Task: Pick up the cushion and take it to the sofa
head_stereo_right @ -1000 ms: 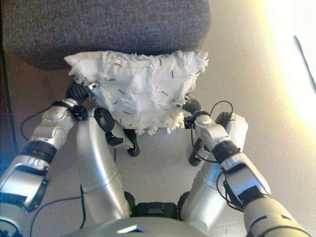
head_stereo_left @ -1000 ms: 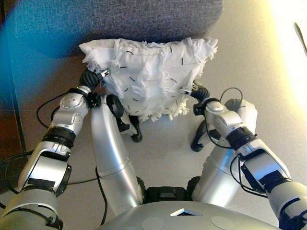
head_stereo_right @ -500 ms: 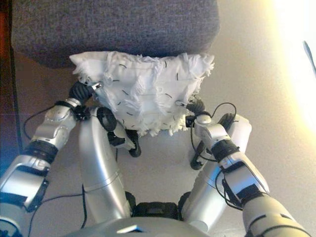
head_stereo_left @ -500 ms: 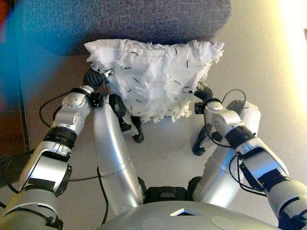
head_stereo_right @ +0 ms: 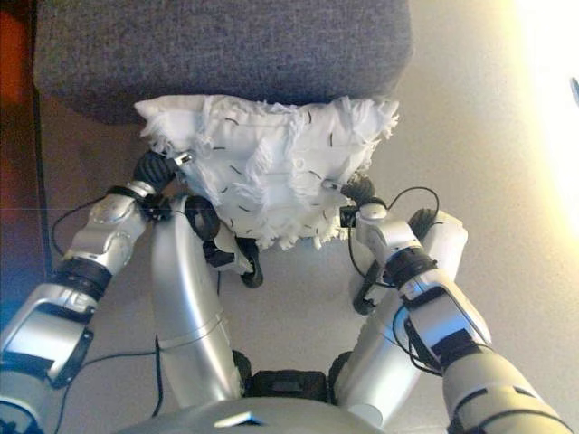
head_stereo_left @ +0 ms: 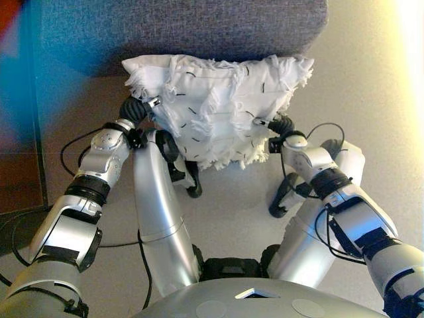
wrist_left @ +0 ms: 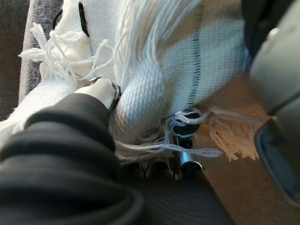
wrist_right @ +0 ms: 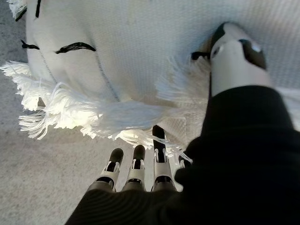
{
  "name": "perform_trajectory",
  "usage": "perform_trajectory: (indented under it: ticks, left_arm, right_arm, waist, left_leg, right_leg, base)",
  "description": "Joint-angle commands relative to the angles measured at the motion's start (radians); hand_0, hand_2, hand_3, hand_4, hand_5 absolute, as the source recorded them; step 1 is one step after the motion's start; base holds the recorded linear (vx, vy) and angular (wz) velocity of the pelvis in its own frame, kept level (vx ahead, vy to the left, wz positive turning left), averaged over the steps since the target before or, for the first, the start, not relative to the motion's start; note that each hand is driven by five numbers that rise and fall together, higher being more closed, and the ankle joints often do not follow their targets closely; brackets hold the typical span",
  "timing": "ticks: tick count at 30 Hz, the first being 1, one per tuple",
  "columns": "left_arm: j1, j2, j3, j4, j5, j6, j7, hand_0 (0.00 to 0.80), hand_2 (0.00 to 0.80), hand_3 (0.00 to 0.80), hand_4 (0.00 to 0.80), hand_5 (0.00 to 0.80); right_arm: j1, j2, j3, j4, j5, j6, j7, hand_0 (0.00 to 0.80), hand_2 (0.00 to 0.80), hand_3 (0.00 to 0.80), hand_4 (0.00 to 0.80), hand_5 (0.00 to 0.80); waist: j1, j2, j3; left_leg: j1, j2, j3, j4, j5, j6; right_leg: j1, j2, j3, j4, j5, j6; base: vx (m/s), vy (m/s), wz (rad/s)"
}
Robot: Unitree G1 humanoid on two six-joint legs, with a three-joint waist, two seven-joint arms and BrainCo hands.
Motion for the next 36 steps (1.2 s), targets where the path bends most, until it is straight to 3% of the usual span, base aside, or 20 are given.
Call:
perform_trajectory:
  ticks: [1, 2, 3, 4, 5, 19, 26, 30, 33, 36]
  left_arm:
    - [0.069, -0.174, -0.097, -0.171, -0.088, -0.054, -0.063, 0.800, 0.800, 0.800, 0.800, 0.800]
    - [0.070, -0.172, -0.100, -0.173, -0.091, -0.056, -0.061, 0.800, 0.800, 0.800, 0.800, 0.800]
    - [0.071, -0.170, -0.102, -0.184, -0.092, -0.051, -0.054, 0.800, 0.800, 0.800, 0.800, 0.800]
    - [0.070, -0.169, -0.105, -0.183, -0.092, -0.051, -0.056, 0.800, 0.800, 0.800, 0.800, 0.800]
    - [0.070, -0.166, -0.106, -0.184, -0.091, -0.048, -0.059, 0.800, 0.800, 0.800, 0.800, 0.800]
    - [0.080, -0.151, -0.103, -0.195, -0.081, -0.034, -0.063, 0.800, 0.800, 0.800, 0.800, 0.800]
    - [0.068, -0.146, -0.107, -0.184, -0.078, -0.052, -0.069, 0.800, 0.800, 0.800, 0.800, 0.800]
    - [0.038, -0.142, -0.099, -0.180, -0.071, -0.104, -0.066, 0.800, 0.800, 0.800, 0.800, 0.800]
    - [-0.023, -0.153, -0.088, -0.159, -0.039, -0.186, -0.049, 0.800, 0.800, 0.800, 0.800, 0.800]
    - [-0.087, -0.175, -0.072, -0.145, 0.002, -0.272, 0.012, 0.800, 0.800, 0.800, 0.800, 0.800]
  right_arm:
    - [-0.145, 0.019, 0.043, 0.014, 0.020, -0.045, 0.082, 0.000, 0.000, 0.000, 0.000, 0.000]
    - [-0.147, 0.023, 0.049, 0.009, 0.016, -0.048, 0.094, 0.151, 0.151, 0.151, 0.151, 0.151]
    - [-0.149, 0.027, 0.054, 0.002, 0.015, -0.049, 0.104, 0.436, 0.436, 0.436, 0.436, 0.436]
    - [-0.150, 0.029, 0.059, -0.001, 0.015, -0.051, 0.111, 0.540, 0.540, 0.540, 0.540, 0.540]
    - [-0.153, 0.030, 0.067, -0.004, 0.019, -0.057, 0.129, 0.800, 0.800, 0.800, 0.800, 0.800]
    - [-0.150, 0.015, 0.084, 0.004, 0.053, -0.042, 0.219, 0.800, 0.800, 0.800, 0.800, 0.800]
    - [-0.146, 0.016, 0.066, 0.017, 0.088, -0.089, 0.203, 0.800, 0.800, 0.800, 0.800, 0.800]
    - [-0.159, 0.005, 0.041, -0.006, 0.092, -0.186, 0.207, 0.800, 0.800, 0.800, 0.800, 0.800]
    - [-0.198, -0.008, 0.021, -0.019, 0.076, -0.264, 0.221, 0.800, 0.800, 0.800, 0.800, 0.800]
    - [-0.213, -0.023, 0.005, -0.046, 0.049, -0.323, 0.231, 0.800, 0.800, 0.800, 0.800, 0.800]
  waist:
    - [0.074, 0.041, -0.016]
    - [0.075, 0.041, -0.016]
    - [0.077, 0.041, -0.016]
    - [0.079, 0.041, -0.016]
    - [0.081, 0.041, -0.016]
    - [0.088, 0.038, -0.016]
    - [0.083, 0.035, -0.016]
    - [0.073, 0.034, -0.016]
    - [0.062, 0.032, -0.016]
    - [0.043, 0.009, -0.016]
  left_leg:
    - [0.014, 0.028, -0.167, -0.012, -0.094, -0.098]
    - [0.014, 0.027, -0.166, -0.011, -0.095, -0.099]
    - [0.014, 0.025, -0.166, -0.013, -0.096, -0.100]
    - [0.014, 0.024, -0.166, -0.013, -0.096, -0.100]
    - [0.013, 0.024, -0.166, -0.013, -0.097, -0.101]
    - [0.013, 0.027, -0.190, 0.000, -0.097, -0.111]
    - [0.014, 0.035, -0.195, -0.021, -0.088, -0.119]
    - [0.015, 0.044, -0.182, -0.105, -0.072, -0.127]
    - [0.048, 0.068, -0.148, -0.273, -0.038, -0.138]
    - [0.153, 0.095, -0.081, -0.499, 0.026, -0.142]
  right_leg:
    - [-0.030, 0.034, 0.186, -0.173, 0.229, -0.041]
    - [-0.029, 0.035, 0.186, -0.173, 0.229, -0.041]
    - [-0.027, 0.035, 0.186, -0.175, 0.230, -0.040]
    - [-0.026, 0.033, 0.187, -0.178, 0.230, -0.039]
    - [-0.025, 0.031, 0.188, -0.179, 0.230, -0.037]
    - [-0.010, 0.023, 0.195, -0.191, 0.241, -0.024]
    - [-0.008, 0.023, 0.188, -0.210, 0.245, -0.013]
    - [0.002, 0.034, 0.144, -0.282, 0.250, 0.005]
    - [0.047, 0.040, 0.070, -0.460, 0.272, 0.025]
    - [0.140, 0.057, -0.015, -0.697, 0.335, 0.045]
  base:
    - [-0.012, 0.018, 0.04]
    - [0.000, 0.000, 0.00]
    - [0.000, 0.000, 0.00]
    - [0.000, 0.000, 0.00]
    - [0.000, 0.000, 0.00]
    - [-0.002, -0.002, 0.01]
    - [-0.024, -0.030, 0.00]
    - [-0.107, -0.040, -0.02]
    - [-0.216, -0.010, -0.03]
    - [-0.190, -0.004, -0.24]
